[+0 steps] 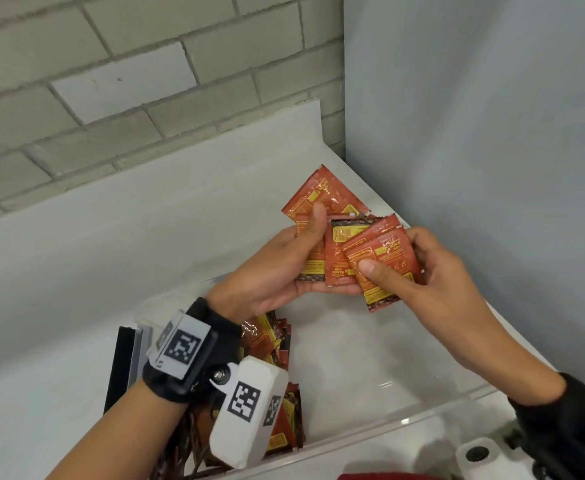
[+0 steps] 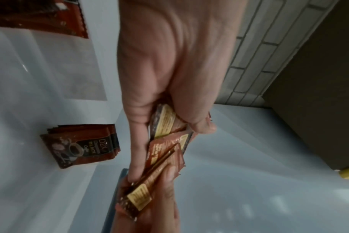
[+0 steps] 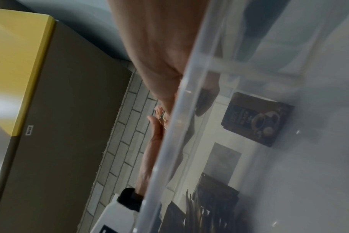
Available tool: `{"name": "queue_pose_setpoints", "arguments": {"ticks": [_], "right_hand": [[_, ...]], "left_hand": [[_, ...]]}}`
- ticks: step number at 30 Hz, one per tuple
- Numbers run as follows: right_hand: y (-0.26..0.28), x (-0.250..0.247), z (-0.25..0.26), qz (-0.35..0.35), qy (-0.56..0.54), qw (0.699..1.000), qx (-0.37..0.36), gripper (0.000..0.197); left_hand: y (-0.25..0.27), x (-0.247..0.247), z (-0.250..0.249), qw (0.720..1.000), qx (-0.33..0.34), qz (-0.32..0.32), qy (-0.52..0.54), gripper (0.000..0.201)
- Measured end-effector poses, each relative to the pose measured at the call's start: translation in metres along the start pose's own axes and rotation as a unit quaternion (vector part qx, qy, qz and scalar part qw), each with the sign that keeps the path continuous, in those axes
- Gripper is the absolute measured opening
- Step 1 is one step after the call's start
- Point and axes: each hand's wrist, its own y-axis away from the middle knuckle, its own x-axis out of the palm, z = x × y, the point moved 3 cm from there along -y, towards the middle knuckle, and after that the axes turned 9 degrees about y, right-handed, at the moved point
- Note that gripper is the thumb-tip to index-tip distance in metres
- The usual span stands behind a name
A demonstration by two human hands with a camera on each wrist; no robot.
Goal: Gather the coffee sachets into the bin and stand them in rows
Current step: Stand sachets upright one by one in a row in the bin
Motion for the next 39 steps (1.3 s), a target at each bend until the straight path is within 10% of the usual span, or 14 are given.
{"name": "queue_pose_setpoints", "arguments": {"ticks": [11, 26, 39], "right_hand": [[0.000, 0.002, 0.002, 0.024, -0.035, 0.999, 0.022, 0.041], [-0.001, -0.004, 0.003, -0.026, -0.052, 0.998, 0.012, 0.040], [0.000, -0.004, 0.004, -0.006, -0.050, 0.998, 0.023, 0.036]], "left_hand": [[-0.004, 0.010, 0.006, 0.996, -0.009, 0.036, 0.078, 0.065], [-0.005, -0.010, -0.012, 0.983, 0.163, -0.062, -0.049, 0.040], [0.001, -0.009, -0.015, 0.963, 0.182, -0.065, -0.187, 0.035]]}}
